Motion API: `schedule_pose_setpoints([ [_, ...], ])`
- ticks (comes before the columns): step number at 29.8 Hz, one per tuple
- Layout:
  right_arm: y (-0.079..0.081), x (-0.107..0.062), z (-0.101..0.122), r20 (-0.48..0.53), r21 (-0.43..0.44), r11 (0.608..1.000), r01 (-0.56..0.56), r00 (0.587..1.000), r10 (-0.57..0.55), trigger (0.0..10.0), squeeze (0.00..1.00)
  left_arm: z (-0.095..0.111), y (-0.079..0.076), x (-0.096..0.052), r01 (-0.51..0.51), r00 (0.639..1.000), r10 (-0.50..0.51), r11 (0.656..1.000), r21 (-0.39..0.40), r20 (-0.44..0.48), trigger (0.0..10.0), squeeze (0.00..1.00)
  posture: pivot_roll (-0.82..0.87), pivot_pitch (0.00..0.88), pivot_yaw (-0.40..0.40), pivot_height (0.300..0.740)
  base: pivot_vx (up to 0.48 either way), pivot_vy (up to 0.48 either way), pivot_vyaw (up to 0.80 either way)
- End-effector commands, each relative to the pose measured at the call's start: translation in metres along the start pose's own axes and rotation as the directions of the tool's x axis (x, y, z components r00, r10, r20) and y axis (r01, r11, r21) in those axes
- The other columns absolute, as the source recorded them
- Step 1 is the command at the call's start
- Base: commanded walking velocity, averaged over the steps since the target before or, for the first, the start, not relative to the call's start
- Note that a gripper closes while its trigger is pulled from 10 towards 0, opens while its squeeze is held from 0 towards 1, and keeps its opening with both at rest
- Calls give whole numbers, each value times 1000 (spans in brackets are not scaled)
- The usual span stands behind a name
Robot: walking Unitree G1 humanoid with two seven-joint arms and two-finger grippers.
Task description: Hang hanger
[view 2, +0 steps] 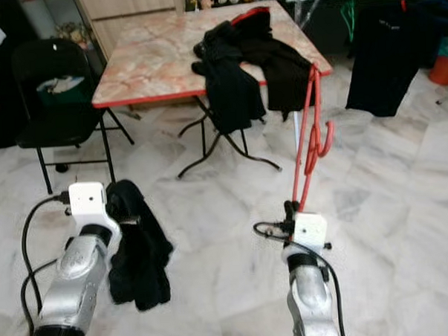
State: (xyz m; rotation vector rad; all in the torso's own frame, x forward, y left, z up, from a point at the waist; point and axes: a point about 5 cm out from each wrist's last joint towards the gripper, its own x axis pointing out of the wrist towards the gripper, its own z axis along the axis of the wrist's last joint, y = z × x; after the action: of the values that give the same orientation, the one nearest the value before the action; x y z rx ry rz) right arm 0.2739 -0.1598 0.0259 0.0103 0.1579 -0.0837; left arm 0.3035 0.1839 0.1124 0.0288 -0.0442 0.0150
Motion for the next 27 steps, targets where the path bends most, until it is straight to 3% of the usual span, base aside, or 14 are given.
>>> schedule_pose_setpoints([
  [1,-7,-4,-24,-158,-40,999,0,987,-6,10000,0,7,-2,2,3,999,-3,1000,3,41,10000,0,-1,0,80,740,0,0,0],
  [2,-13,-7,-37,-247,-69,997,17,968,-33,10000,0,7,-2,2,4,999,-4,1000,2,44,10000,0,-1,0,80,740,0,0,0],
  [4,-16,-9,-42,-279,-78,996,31,959,-52,10000,0,7,-2,2,5,999,-5,1000,0,46,10000,0,3,0,78,740,0,0,0],
  [10,-26,-22,-69,-422,20,994,111,902,-92,10000,0,10,-1,0,6,998,-5,1000,-18,63,10000,0,7,0,76,740,0,0,0],
  [18,-29,-34,-86,-508,37,991,132,856,-95,10000,0,14,-4,0,23,996,-22,1000,-10,85,10000,0,6,2,75,740,35,0,0],
  [19,-32,-41,-94,-554,27,989,145,826,-106,10000,0,14,-4,0,21,996,-20,1000,-13,87,10000,0,8,2,74,740,334,0,0],
  [22,-36,-49,-102,-599,1,989,149,792,-118,10000,0,15,-4,0,18,996,-16,1000,-14,91,10000,0,15,4,73,740,383,0,0],
  [27,-39,-55,-108,-627,-9,990,143,770,-117,10000,0,17,-3,0,15,995,-14,1000,-10,98,10000,0,15,4,72,740,375,0,0],
])
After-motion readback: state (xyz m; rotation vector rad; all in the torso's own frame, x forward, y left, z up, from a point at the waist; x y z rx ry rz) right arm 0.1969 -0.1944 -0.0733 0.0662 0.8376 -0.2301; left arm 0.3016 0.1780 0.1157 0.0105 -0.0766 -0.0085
